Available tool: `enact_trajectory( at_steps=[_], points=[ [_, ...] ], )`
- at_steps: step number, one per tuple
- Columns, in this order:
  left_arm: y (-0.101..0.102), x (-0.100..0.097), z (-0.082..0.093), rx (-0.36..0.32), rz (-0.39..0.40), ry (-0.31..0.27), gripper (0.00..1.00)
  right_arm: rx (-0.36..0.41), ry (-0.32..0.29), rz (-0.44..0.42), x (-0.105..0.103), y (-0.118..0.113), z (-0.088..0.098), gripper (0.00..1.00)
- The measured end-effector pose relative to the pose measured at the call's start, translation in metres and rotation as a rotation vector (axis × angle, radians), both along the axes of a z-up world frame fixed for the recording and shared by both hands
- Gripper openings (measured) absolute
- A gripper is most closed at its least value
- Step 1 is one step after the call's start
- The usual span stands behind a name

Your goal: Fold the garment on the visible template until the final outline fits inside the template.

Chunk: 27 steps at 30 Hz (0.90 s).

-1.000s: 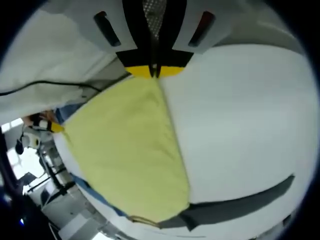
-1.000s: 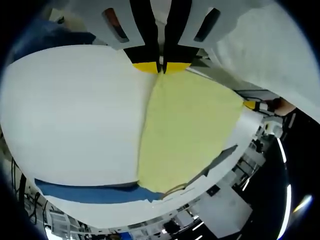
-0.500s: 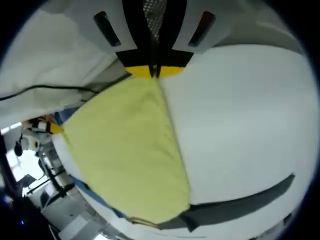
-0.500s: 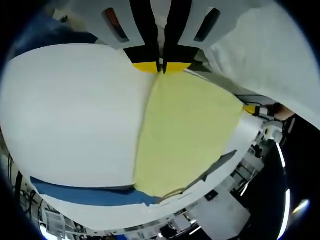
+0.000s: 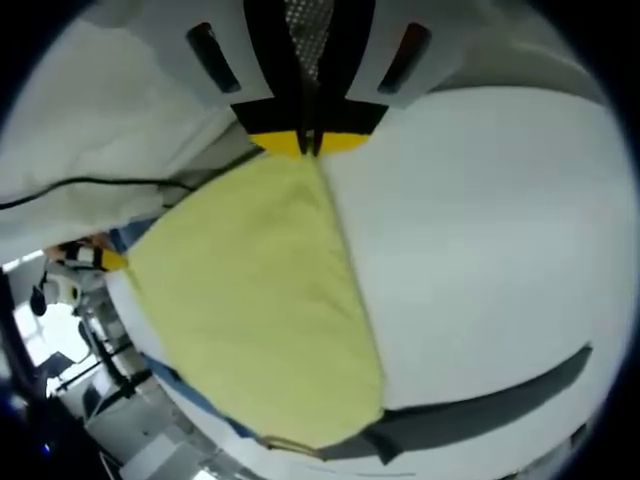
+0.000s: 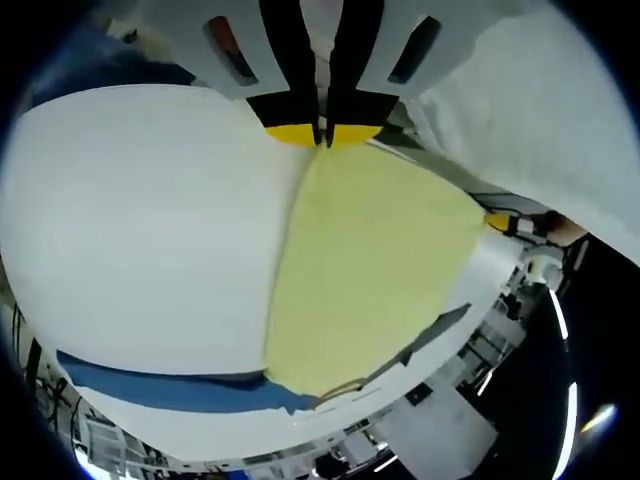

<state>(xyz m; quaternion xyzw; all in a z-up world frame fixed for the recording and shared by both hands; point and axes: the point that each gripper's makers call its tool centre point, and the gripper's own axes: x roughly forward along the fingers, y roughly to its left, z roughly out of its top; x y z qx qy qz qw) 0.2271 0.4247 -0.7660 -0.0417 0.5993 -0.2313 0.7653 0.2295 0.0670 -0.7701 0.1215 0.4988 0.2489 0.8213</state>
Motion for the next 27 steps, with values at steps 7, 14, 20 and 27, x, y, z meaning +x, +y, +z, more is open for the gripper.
enact_trajectory(
  at_steps=[7, 14, 20, 27],
  points=[
    [-0.004, 0.007, 0.008, -0.025, 0.015, -0.006, 0.05, 0.035, 0.001, -0.047, 0.009, -0.003, 0.007, 0.11],
    [-0.005, 0.025, 0.022, -0.075, 0.091, -0.045, 0.1, 0.022, -0.019, -0.066, 0.024, -0.013, 0.017, 0.18],
    [-0.01, 0.039, 0.033, -0.119, 0.133, -0.083, 0.18, 0.0, -0.041, -0.075, 0.037, -0.02, 0.024, 0.26],
    [-0.014, 0.058, 0.048, -0.162, 0.188, -0.13, 0.3, 0.008, -0.074, -0.082, 0.056, -0.018, 0.037, 0.33]
  ],
)
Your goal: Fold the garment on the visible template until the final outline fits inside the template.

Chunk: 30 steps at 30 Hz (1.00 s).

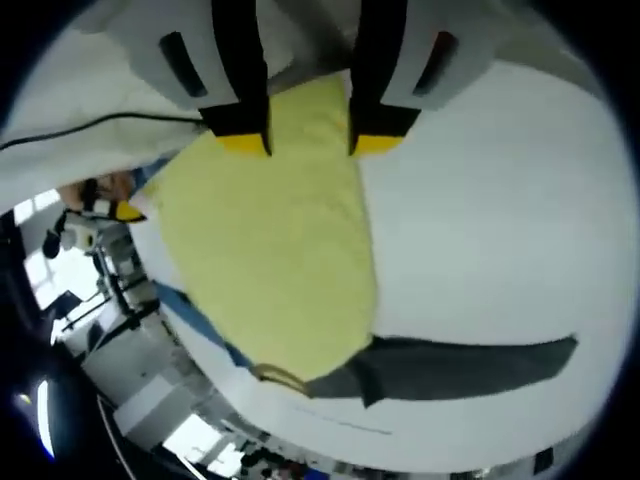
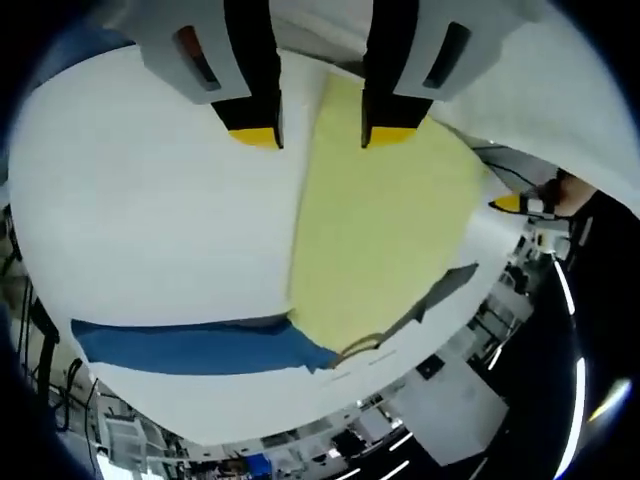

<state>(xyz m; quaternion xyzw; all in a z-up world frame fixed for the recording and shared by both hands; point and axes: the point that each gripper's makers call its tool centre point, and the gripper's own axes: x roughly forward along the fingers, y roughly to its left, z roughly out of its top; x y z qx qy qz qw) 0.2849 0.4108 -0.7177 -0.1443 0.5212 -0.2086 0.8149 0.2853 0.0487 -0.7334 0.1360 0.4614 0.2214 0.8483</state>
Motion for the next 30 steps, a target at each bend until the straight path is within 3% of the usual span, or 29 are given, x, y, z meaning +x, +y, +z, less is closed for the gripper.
enact_trajectory(
  at_steps=[10, 22, 30],
  points=[
    [-0.005, 0.02, 0.028, -0.02, 0.039, -0.075, 0.44, -0.009, -0.059, -0.019, 0.025, -0.001, 0.02, 0.43],
    [0.002, 0.053, 0.079, -0.043, 0.113, -0.211, 0.65, -0.007, -0.206, -0.032, 0.061, -0.003, 0.074, 0.58],
    [0.001, 0.065, 0.106, -0.011, 0.095, -0.277, 0.74, -0.087, -0.29, 0.009, 0.073, -0.01, 0.094, 0.79]
  ],
)
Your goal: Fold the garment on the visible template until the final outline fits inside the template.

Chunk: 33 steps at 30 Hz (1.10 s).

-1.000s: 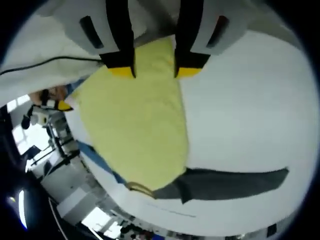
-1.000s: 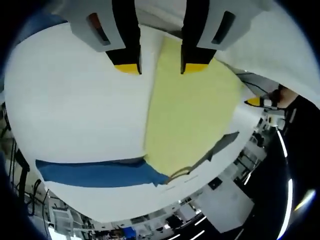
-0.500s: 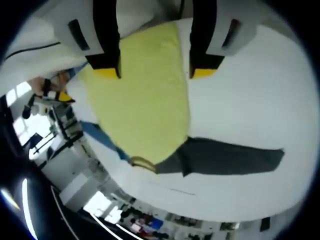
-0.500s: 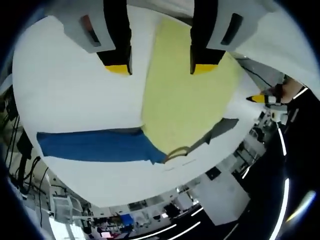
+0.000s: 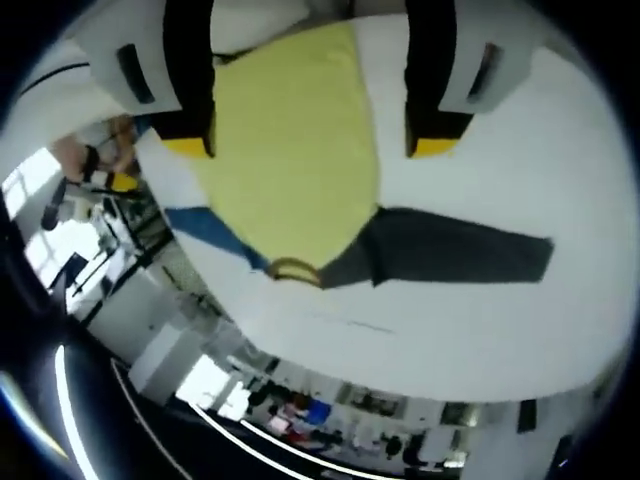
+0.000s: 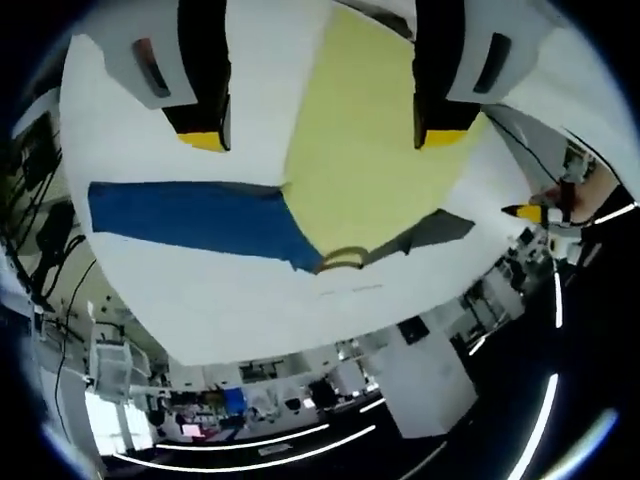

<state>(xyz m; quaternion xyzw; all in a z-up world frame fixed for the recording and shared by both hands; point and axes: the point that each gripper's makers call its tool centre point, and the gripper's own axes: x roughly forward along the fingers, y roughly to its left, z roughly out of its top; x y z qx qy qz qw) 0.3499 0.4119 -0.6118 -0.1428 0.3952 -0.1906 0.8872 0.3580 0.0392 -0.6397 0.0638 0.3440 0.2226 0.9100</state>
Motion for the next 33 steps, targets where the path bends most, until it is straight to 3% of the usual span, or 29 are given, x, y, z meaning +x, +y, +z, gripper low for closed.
enact_trajectory(
  at_steps=[8, 14, 19, 22, 33],
  points=[
    [-0.003, 0.01, 0.017, 0.062, -0.041, -0.042, 0.82, 0.001, 0.004, -0.006, 0.004, -0.008, 0.01, 0.89],
    [-0.008, 0.017, 0.038, 0.06, -0.067, -0.088, 0.85, 0.034, -0.004, -0.014, 0.011, -0.014, 0.023, 0.91],
    [0.001, 0.019, 0.053, 0.154, -0.112, -0.116, 0.88, 0.089, -0.038, -0.037, 0.018, -0.016, 0.045, 0.95],
    [0.007, 0.021, 0.061, 0.151, -0.105, -0.132, 0.91, 0.075, -0.057, -0.041, 0.02, -0.019, 0.052, 1.0],
    [0.019, 0.02, 0.069, 0.128, -0.096, -0.137, 0.98, 0.041, -0.049, 0.023, 0.01, -0.017, 0.063, 1.0]
  ],
)
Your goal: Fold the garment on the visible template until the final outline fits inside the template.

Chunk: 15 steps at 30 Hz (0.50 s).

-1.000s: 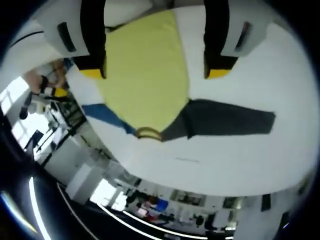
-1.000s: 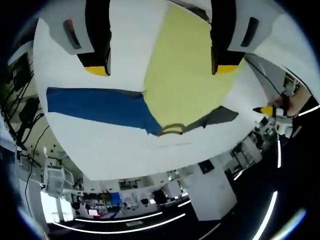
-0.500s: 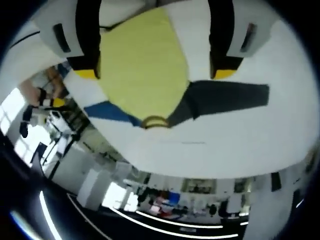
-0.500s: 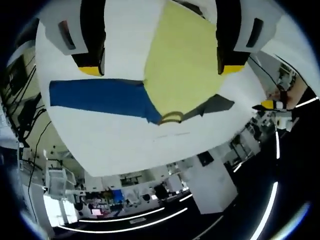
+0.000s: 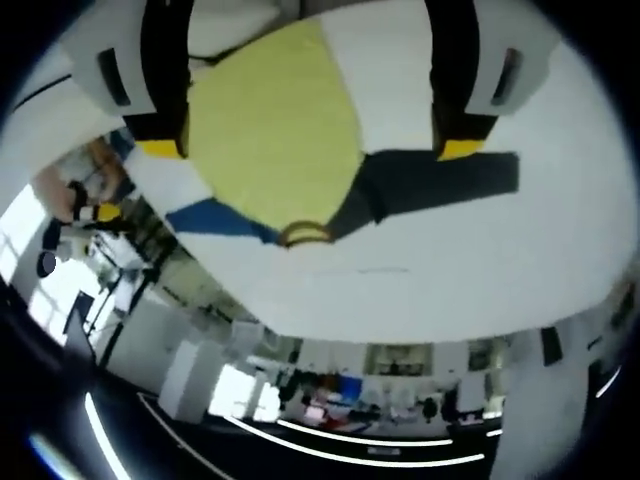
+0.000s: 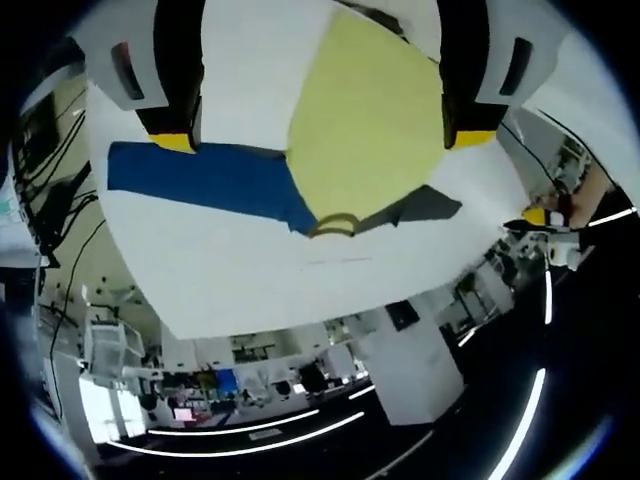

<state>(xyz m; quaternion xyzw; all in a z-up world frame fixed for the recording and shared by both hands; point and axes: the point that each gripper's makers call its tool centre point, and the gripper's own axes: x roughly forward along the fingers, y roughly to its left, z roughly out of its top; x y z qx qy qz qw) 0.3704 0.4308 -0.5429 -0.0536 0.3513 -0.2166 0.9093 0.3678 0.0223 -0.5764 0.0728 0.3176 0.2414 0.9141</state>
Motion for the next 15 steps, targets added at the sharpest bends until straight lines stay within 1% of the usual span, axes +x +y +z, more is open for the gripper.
enact_trajectory(
  at_steps=[4, 5, 6, 8, 12, 15],
  points=[
    [0.005, -0.003, 0.003, -0.034, -0.007, 0.006, 0.99, -0.034, -0.014, 0.017, -0.003, -0.005, 0.007, 1.0],
    [0.006, -0.005, 0.002, -0.034, -0.009, 0.013, 0.99, -0.03, -0.037, 0.01, -0.001, -0.007, 0.011, 1.0],
    [0.009, -0.006, 0.001, -0.026, -0.009, 0.016, 0.99, -0.023, -0.047, 0.007, 0.0, -0.009, 0.013, 1.0],
    [0.015, -0.007, -0.002, -0.018, -0.002, 0.017, 0.99, -0.014, -0.047, 0.007, 0.0, -0.012, 0.014, 1.0],
    [0.022, -0.013, -0.01, -0.022, 0.025, 0.039, 0.99, -0.022, -0.038, -0.006, -0.004, -0.017, 0.008, 1.0],
    [0.022, -0.016, -0.012, -0.021, 0.028, 0.044, 0.99, -0.013, -0.024, -0.022, -0.007, -0.02, 0.003, 1.0]
  ],
)
